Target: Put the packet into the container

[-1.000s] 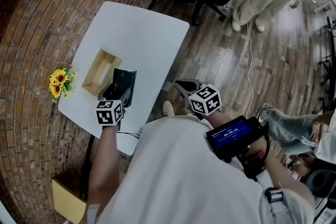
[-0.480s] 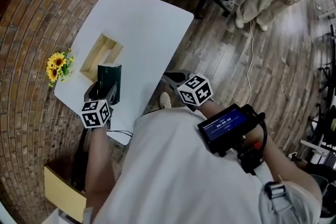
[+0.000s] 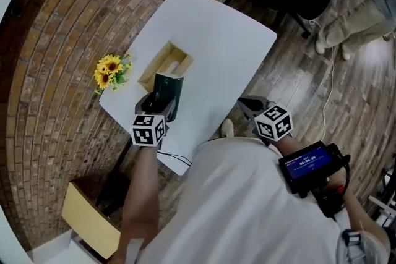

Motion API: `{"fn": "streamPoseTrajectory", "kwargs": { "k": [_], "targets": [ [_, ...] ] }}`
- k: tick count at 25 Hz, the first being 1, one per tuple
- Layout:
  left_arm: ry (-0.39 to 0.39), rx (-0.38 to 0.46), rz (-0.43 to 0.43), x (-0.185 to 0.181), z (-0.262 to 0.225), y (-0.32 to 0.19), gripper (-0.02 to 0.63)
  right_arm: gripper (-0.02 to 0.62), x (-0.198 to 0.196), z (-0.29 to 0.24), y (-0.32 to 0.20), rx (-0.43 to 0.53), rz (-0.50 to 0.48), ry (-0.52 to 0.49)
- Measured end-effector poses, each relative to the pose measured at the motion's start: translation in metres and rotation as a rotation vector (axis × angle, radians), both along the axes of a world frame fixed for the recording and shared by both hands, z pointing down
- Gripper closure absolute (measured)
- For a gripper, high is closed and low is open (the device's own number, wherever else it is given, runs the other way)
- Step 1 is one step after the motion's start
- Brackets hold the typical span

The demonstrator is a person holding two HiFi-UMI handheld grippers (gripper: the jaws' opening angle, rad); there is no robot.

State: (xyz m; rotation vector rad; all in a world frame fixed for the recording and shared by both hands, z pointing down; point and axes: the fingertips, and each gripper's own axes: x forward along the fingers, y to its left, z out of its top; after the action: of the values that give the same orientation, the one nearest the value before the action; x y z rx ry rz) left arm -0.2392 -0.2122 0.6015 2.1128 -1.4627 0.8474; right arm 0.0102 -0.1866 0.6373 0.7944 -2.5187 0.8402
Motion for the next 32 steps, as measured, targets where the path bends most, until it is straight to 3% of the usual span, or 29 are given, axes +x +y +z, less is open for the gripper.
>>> {"fn": "streamPoseTrajectory", "kwargs": {
  "k": [6,11,16,22,27,32],
  "targets": [
    [0.015,0.0,-0.01,-0.029,-0.014,-0.032,0.276,0.589,0.001,0.005,-0.004,-0.014,0.036,0.003],
    [-0.098,-0.004,0.109,-0.04,-0.019,-0.066,0.275,0.589,0.002,0.006,-0.006,-0.016,0.06,0.003],
    [-0.158,-0.039,0.215,-0.045,-0.005,-0.101,0.275,0.589,0.007,0.011,0.004,-0.025,0.081,0.021],
    [-0.155,-0.127,0.291,-0.045,0.031,-0.132,0.275,0.589,0.031,0.014,0.008,-0.036,0.166,0.041],
    [-0.111,-0.211,0.304,-0.039,0.062,-0.137,0.275,0.589,0.051,0.015,0.01,-0.046,0.247,0.048],
    [-0.146,-0.249,0.338,-0.036,0.086,-0.137,0.275,0.589,0.057,0.014,0.016,-0.044,0.289,0.047]
  ]
}}
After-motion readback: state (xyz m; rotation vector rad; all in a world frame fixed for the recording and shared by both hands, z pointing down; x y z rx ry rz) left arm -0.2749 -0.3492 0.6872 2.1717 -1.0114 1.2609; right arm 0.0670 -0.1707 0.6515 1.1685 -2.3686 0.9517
